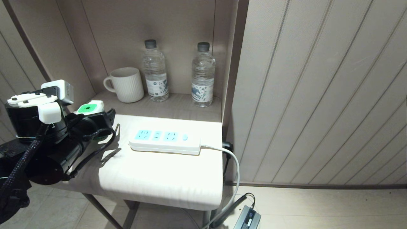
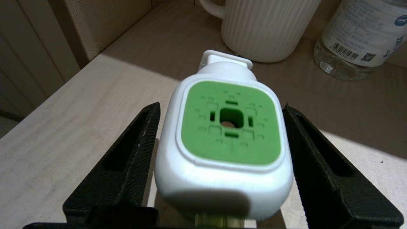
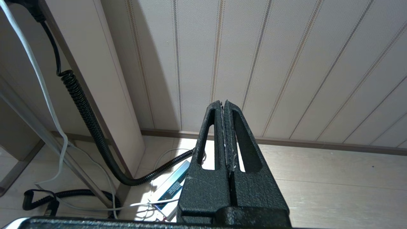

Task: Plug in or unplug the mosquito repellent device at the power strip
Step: Place the mosquito repellent liquid on the table

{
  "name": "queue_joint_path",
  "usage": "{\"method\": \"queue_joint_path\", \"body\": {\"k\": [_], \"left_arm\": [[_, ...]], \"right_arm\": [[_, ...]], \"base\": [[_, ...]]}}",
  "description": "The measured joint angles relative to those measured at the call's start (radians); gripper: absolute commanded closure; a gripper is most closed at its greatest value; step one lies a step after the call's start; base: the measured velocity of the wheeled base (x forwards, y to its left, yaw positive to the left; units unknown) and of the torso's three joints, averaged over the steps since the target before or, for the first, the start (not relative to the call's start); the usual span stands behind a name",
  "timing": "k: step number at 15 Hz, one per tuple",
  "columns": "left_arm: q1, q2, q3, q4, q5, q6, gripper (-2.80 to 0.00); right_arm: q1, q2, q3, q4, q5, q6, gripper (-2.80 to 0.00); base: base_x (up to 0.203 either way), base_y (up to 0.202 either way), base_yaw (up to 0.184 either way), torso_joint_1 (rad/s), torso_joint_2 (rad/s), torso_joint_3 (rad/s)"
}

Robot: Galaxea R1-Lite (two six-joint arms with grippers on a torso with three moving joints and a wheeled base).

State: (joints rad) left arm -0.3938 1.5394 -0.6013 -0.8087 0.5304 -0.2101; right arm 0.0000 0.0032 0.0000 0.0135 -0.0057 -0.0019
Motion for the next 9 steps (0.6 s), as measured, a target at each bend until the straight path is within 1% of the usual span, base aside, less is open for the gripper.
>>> {"method": "queue_joint_path", "body": {"k": [6, 9], "left_arm": [[0.000, -0.015, -0.001, 0.009, 0.001, 0.004, -2.80], [0.000, -0.047, 0.000, 0.014, 0.002, 0.024, -2.80]], "right_arm": [[0.000, 0.000, 0.000, 0.000, 0.000, 0.000, 0.00], [0.000, 0.000, 0.000, 0.000, 0.000, 0.000, 0.00]], "base": [[0.000, 0.000, 0.000, 0.000, 0.00, 0.000], [0.000, 0.000, 0.000, 0.000, 0.00, 0.000]]}}
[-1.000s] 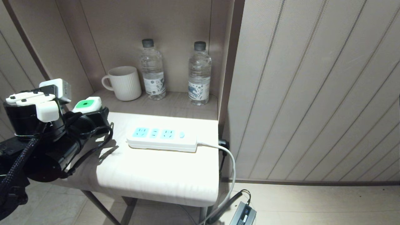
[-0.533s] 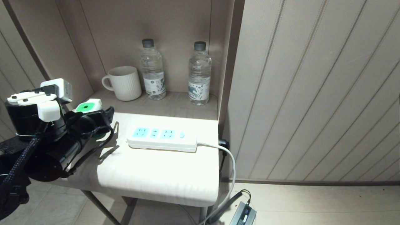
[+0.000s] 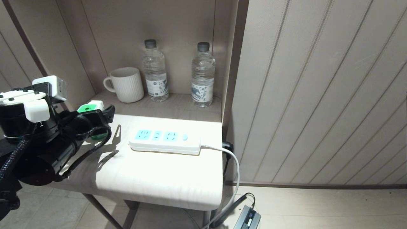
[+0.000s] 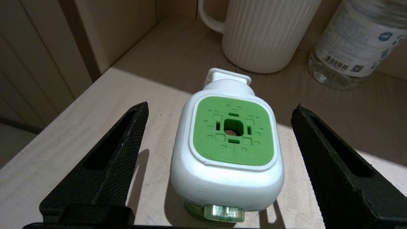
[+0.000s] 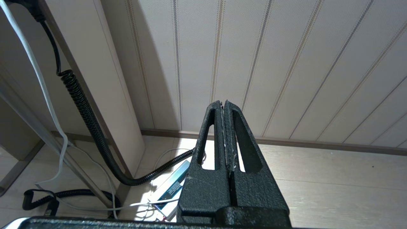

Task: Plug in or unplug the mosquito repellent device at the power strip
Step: Pick up the mosquito repellent liquid

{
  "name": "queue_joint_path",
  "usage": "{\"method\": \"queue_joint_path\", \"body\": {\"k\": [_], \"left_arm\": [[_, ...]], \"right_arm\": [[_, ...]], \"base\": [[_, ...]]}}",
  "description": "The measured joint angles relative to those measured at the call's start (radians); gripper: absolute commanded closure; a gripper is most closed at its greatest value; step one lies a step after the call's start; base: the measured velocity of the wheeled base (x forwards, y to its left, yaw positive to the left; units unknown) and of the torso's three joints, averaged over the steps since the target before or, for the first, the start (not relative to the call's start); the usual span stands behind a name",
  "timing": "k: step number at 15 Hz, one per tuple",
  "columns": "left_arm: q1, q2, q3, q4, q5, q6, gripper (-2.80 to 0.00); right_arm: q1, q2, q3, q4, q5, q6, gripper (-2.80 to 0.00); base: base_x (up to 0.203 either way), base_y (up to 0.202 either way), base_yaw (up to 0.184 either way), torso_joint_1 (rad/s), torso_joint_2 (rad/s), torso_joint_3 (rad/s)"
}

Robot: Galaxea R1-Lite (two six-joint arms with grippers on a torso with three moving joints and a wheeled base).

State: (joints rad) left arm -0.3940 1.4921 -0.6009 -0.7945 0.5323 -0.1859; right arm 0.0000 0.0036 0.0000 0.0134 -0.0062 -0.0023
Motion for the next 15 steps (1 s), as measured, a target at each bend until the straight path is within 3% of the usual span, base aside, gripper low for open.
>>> {"method": "queue_joint_path", "body": {"k": [7, 14, 15], "left_arm": [[-0.001, -0.049, 0.002, 0.010, 0.001, 0.024, -2.80], [-0.003, -0.181, -0.026, 0.116, 0.000, 0.057, -2.80], [-0.003, -0.200, -0.031, 0.129, 0.000, 0.058, 0.00]], "right_arm": [[0.000, 0.000, 0.000, 0.000, 0.000, 0.000, 0.00], [0.000, 0.000, 0.000, 0.000, 0.000, 0.000, 0.00], [0.000, 0.000, 0.000, 0.000, 0.000, 0.000, 0.00]], "base": [[0.000, 0.000, 0.000, 0.000, 0.00, 0.000], [0.000, 0.000, 0.000, 0.000, 0.00, 0.000], [0.000, 0.000, 0.000, 0.000, 0.00, 0.000]]}}
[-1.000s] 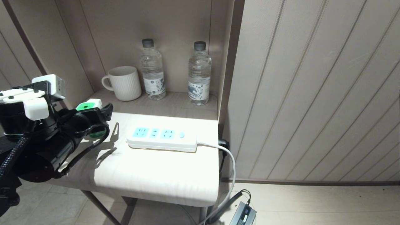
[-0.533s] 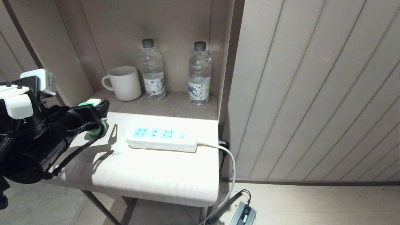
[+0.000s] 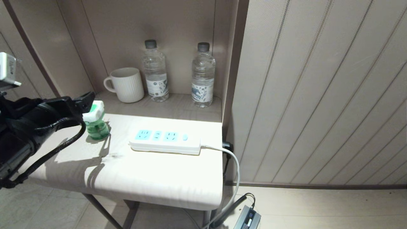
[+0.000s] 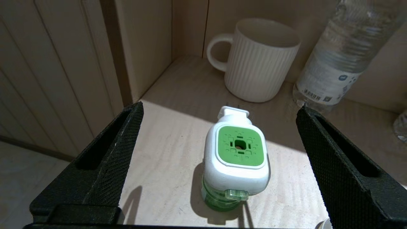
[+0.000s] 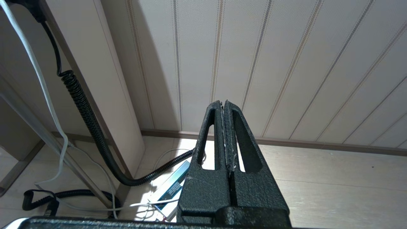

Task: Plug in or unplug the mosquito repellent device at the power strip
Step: Pick up the mosquito repellent liquid

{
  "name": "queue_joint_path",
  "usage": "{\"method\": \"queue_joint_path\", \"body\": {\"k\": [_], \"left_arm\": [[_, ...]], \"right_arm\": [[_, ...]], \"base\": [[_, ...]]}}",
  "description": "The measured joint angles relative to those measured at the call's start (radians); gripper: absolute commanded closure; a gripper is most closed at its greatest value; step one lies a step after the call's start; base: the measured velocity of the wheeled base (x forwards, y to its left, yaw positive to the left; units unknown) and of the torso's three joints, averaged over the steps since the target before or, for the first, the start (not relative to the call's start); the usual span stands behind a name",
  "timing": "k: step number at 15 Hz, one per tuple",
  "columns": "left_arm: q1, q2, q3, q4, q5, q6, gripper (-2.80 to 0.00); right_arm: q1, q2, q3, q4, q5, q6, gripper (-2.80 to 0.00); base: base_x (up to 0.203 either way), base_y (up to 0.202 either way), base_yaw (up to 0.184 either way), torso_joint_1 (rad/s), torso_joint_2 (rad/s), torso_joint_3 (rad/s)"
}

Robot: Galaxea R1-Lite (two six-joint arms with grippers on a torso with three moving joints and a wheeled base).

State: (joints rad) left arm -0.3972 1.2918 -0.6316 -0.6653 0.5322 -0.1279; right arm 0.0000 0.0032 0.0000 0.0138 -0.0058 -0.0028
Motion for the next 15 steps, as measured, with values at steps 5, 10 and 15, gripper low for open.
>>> {"method": "queue_joint_path", "body": {"k": [5, 10, 15], "left_arm": [[0.001, -0.205, -0.093, 0.230, 0.007, 0.044, 0.00], [0.002, -0.456, -0.193, 0.629, 0.087, 0.076, 0.00], [0.050, -0.797, -0.166, 1.044, 0.304, 0.038, 0.00]], "right_arm": [[0.000, 0.000, 0.000, 0.000, 0.001, -0.001, 0.00], [-0.001, 0.000, 0.000, -0.001, 0.003, 0.007, 0.00], [-0.002, 0.000, 0.000, -0.001, 0.003, 0.009, 0.00]], "base": [[0.000, 0.000, 0.000, 0.000, 0.00, 0.000], [0.000, 0.000, 0.000, 0.000, 0.00, 0.000], [0.000, 0.000, 0.000, 0.000, 0.00, 0.000]]}}
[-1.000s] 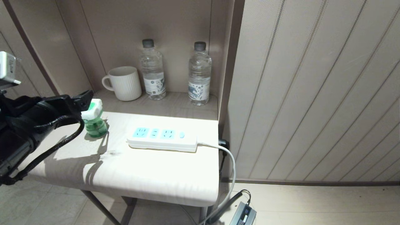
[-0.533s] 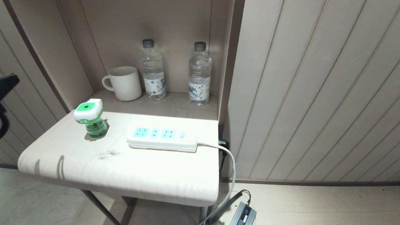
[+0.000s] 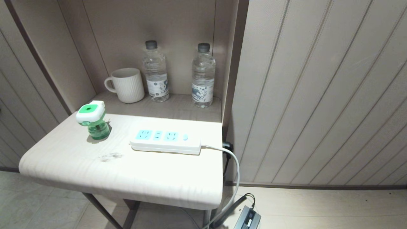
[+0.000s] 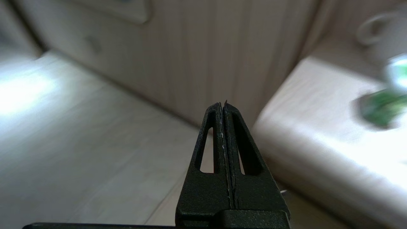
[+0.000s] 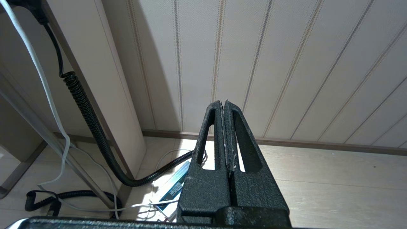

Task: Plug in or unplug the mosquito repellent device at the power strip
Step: Pick up the mosquito repellent liquid

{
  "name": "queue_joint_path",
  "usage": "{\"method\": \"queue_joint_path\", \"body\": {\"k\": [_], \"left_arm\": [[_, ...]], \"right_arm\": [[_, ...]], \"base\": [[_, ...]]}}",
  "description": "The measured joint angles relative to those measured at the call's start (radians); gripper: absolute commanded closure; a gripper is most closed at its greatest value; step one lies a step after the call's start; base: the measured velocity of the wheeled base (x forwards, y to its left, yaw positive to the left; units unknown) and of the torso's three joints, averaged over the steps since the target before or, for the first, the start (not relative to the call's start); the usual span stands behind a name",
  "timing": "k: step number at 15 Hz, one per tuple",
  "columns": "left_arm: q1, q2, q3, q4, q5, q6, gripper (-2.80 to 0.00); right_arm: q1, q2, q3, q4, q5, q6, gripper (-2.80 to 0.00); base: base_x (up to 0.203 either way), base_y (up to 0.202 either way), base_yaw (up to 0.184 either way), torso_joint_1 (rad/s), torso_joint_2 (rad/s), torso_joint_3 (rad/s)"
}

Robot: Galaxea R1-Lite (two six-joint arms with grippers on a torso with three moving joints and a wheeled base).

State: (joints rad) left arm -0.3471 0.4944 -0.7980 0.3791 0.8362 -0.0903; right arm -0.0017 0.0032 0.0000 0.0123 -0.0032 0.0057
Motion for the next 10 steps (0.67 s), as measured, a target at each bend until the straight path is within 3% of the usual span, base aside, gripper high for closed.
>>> {"method": "queue_joint_path", "body": {"k": [2, 4, 7, 10], "left_arm": [[0.097, -0.089, 0.082, 0.077, 0.032, -0.012, 0.00], [0.195, -0.151, 0.217, 0.044, 0.004, -0.015, 0.00], [0.249, -0.198, 0.455, -0.099, -0.140, -0.005, 0.00], [0.264, -0.216, 0.670, -0.305, -0.267, 0.046, 0.00]], "right_arm": [[0.000, 0.000, 0.000, -0.001, 0.000, 0.000, 0.00], [0.000, 0.000, 0.000, 0.000, 0.000, 0.000, 0.00], [0.000, 0.000, 0.000, 0.000, 0.000, 0.000, 0.00], [-0.001, 0.000, 0.000, 0.000, 0.000, 0.000, 0.00]], "base": [[0.000, 0.000, 0.000, 0.000, 0.00, 0.000], [0.000, 0.000, 0.000, 0.000, 0.00, 0.000], [0.000, 0.000, 0.000, 0.000, 0.00, 0.000], [0.000, 0.000, 0.000, 0.000, 0.00, 0.000]]}}
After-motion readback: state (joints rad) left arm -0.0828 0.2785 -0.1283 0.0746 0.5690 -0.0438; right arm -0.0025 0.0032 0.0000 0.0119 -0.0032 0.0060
